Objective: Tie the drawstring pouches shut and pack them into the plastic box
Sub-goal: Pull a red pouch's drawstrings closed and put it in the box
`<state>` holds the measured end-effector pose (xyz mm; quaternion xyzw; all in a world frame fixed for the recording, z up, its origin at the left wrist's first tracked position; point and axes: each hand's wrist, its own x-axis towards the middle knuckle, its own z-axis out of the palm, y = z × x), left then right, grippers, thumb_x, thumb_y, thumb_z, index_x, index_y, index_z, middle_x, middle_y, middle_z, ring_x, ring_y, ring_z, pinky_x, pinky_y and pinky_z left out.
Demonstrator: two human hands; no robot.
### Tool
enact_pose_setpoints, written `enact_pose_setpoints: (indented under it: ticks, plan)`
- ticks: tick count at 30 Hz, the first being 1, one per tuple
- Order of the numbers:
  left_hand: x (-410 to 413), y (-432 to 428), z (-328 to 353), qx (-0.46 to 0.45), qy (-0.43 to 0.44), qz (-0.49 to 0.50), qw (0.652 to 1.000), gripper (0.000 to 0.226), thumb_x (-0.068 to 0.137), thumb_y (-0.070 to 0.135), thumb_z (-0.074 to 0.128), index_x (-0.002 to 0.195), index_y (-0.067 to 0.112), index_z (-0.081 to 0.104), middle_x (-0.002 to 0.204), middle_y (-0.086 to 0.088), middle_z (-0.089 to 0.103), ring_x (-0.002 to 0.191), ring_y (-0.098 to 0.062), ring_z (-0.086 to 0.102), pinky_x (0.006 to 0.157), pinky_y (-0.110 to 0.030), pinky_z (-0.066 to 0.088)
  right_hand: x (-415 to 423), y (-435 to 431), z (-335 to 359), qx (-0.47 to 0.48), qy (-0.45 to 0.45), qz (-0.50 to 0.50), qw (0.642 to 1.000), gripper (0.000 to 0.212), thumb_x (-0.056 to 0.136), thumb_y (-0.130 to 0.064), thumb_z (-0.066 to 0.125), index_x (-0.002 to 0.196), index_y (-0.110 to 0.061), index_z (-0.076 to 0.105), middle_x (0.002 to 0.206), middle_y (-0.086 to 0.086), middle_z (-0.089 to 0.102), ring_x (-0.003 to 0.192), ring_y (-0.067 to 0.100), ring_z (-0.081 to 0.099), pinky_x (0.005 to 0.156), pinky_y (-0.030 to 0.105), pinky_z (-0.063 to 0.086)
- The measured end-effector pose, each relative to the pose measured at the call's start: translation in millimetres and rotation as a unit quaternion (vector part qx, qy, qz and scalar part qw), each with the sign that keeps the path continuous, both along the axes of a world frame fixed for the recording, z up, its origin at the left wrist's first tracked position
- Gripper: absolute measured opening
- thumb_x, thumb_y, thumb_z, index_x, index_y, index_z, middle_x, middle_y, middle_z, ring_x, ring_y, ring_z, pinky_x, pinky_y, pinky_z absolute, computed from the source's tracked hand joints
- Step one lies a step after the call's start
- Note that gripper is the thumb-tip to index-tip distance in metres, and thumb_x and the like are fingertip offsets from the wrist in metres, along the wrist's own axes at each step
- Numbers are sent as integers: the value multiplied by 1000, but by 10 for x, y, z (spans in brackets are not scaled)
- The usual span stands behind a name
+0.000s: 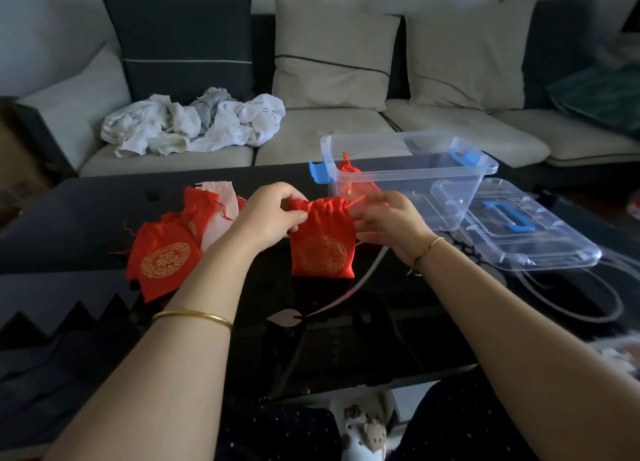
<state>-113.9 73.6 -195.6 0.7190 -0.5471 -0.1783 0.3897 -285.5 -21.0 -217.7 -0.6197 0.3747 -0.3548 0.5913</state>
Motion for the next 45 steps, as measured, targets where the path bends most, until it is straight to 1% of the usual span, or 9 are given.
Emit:
enact_pose_setpoints:
  ticks: [3,12,22,27,32,38,40,42,45]
  plan:
    - [-10,-6,3,0,-8,-3,1000,14,89,11,60,98,22,60,81,5,61,71,-7,60,56,-16,43,-103,-70,46,8,-31,-20,999,36,82,9,54,114,-7,50,88,17,69,66,19,68,61,32,59]
    - [-1,-26,-6,0,-16,-8,1000,16,88,10,62,95,24,61,81,5,62,70,-8,61,55,-15,42,-155,-141,-14,-207,148,-34,966,32,87,-8,60,119,-11,59,77,5,67,64,14,64,62,19,54]
    - [52,-25,-29,20,-21,4,1000,21,86,11,64,103,21,60,87,2,67,74,-10,65,58,-20,45,-89,-139,-41,-240,204,-46,948,15,90,-11,55,78,-6,62,78,10,66,64,17,63,63,27,53]
    - [125,-18,-68,25,-38,53,998,13,87,8,62,95,17,61,75,1,65,69,-13,63,65,-32,50,-70,-144,-24,-237,181,-65,952,20,93,-9,49,74,-11,55,75,7,64,62,16,63,57,21,53]
    - [223,9,-59,6,-50,79,996,13,87,7,60,81,16,66,71,5,62,57,-6,52,51,-21,38,-98,-160,-31,-216,152,-99,959,21,91,-14,55,75,-4,62,65,2,63,52,12,60,52,18,51]
    - [323,48,-65,3,-81,140,987,10,89,17,62,86,11,71,89,-5,69,81,-24,65,46,-17,46,-131,-163,-23,-224,189,-157,943,38,91,-34,54,60,-14,61,60,2,61,56,15,53,64,33,48]
    - [336,48,-62,8,-89,154,984,17,91,21,59,88,8,71,87,-8,69,80,-28,65,48,-9,43,-122,-143,-1,-191,168,-160,954,40,90,-36,55,55,-16,60,55,-1,55,51,12,48,57,28,44]
    - [305,40,-45,17,-80,155,985,27,96,22,51,85,6,70,77,-5,63,69,-21,59,43,-21,41,-107,-129,31,-64,89,-140,984,39,89,-36,57,55,-17,60,51,-4,49,46,9,40,46,21,37]
    - [266,-3,-19,29,164,198,966,32,98,22,41,78,8,61,60,2,44,45,-10,36,38,-21,26,-83,-122,67,208,-46,-78,974,36,91,-37,56,59,-20,56,47,-8,43,45,5,34,48,17,31]
